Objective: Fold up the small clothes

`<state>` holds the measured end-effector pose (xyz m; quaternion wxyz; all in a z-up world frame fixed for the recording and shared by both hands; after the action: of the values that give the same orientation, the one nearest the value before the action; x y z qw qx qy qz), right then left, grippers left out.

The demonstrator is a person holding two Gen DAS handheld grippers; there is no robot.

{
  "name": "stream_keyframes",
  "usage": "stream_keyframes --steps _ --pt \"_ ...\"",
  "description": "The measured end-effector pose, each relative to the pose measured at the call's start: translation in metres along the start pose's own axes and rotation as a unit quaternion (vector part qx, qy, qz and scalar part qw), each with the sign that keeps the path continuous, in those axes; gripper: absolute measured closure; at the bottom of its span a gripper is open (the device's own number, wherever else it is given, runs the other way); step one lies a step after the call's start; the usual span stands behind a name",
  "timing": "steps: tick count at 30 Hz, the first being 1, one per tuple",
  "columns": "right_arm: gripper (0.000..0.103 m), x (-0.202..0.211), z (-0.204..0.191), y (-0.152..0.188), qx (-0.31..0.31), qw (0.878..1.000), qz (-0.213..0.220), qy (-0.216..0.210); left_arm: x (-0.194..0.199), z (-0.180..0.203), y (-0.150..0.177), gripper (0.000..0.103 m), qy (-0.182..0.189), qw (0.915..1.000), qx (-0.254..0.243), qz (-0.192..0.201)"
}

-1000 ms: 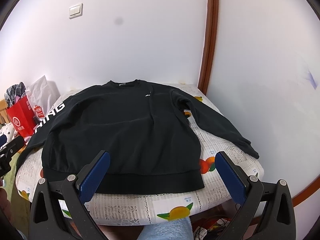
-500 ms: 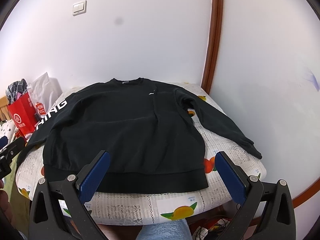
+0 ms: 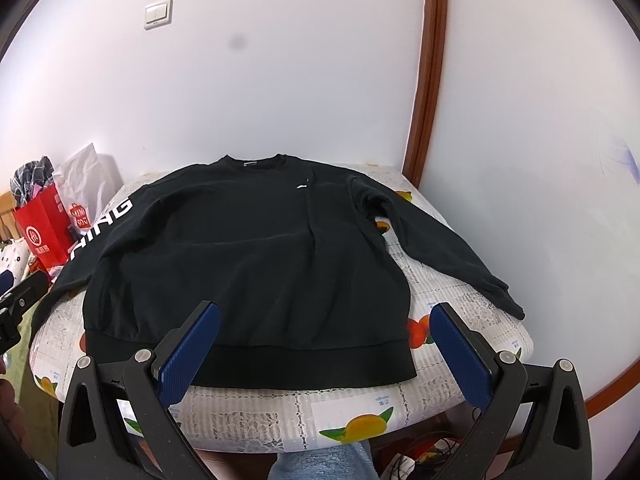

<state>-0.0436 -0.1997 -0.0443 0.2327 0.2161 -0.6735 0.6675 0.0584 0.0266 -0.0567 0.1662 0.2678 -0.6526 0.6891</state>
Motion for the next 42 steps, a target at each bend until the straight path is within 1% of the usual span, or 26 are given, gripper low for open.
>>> stream_keyframes --steps 5,11,18,20,22,24,25,29,32,35,38,40,42 --pt "0.0 -0.006 0.003 -0.002 0.001 1.0 -0.005 0.005 -0.002 0.0 0.0 0.0 -0.003 1.0 0.002 -0.001" --pt "0.0 -0.018 0.006 -0.001 -0.002 1.0 -0.013 0.009 -0.016 -0.006 -0.002 0.0 -0.009 0.9999 0.009 -0.009" --pt "0.0 -0.033 0.004 -0.003 0.001 1.0 -0.015 0.004 -0.044 -0.017 0.001 0.0 0.001 0.9994 0.018 -0.031" --pt "0.0 -0.041 0.004 -0.004 0.005 1.0 -0.018 0.004 -0.054 -0.025 0.001 0.0 -0.004 0.999 0.025 -0.037" --pt "0.0 -0.049 0.006 -0.004 0.005 1.0 -0.022 0.005 -0.068 -0.035 0.004 0.0 -0.013 0.998 0.035 -0.051" --pt "0.0 -0.063 0.008 -0.004 0.002 1.0 -0.029 0.003 -0.083 -0.046 0.009 0.0 -0.005 0.9961 0.054 -0.069" --pt "0.0 -0.07 0.008 -0.004 0.002 0.999 -0.033 0.0 -0.091 -0.052 0.012 0.0 -0.002 0.9951 0.065 -0.075" --pt "0.002 -0.1 0.012 -0.001 -0.007 0.999 -0.035 -0.007 -0.126 -0.08 0.028 0.001 -0.01 0.9899 0.105 -0.094" --pt "0.006 -0.118 0.012 0.006 -0.011 0.999 -0.041 -0.023 -0.147 -0.1 0.04 0.001 -0.011 0.984 0.145 -0.104" --pt "0.006 -0.136 0.013 0.011 -0.015 0.998 -0.051 -0.034 -0.165 -0.12 0.052 0.001 -0.031 0.978 0.172 -0.114" --pt "0.008 -0.15 0.016 0.015 -0.039 0.996 -0.059 -0.053 -0.183 -0.138 0.058 0.005 -0.028 0.9685 0.216 -0.122" --pt "0.013 -0.158 0.018 0.017 -0.056 0.995 -0.059 -0.062 -0.191 -0.148 0.058 0.011 -0.022 0.9625 0.245 -0.113" --pt "0.015 -0.165 0.021 0.019 -0.061 0.994 -0.062 -0.06 -0.196 -0.157 0.054 0.012 -0.02 0.9598 0.262 -0.1"
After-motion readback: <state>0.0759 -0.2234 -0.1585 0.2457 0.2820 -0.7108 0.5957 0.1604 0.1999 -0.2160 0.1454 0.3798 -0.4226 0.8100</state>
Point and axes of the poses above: each gripper's, at about its wrist camera, not at the fingertips, and x roughly against the way its jaws point, z to its right, y to its underside, the point moved 8 cm from there along -x, roughly the way its jaws point, and after that the axes turned 7 degrees about -y, right-handed, at the moved point
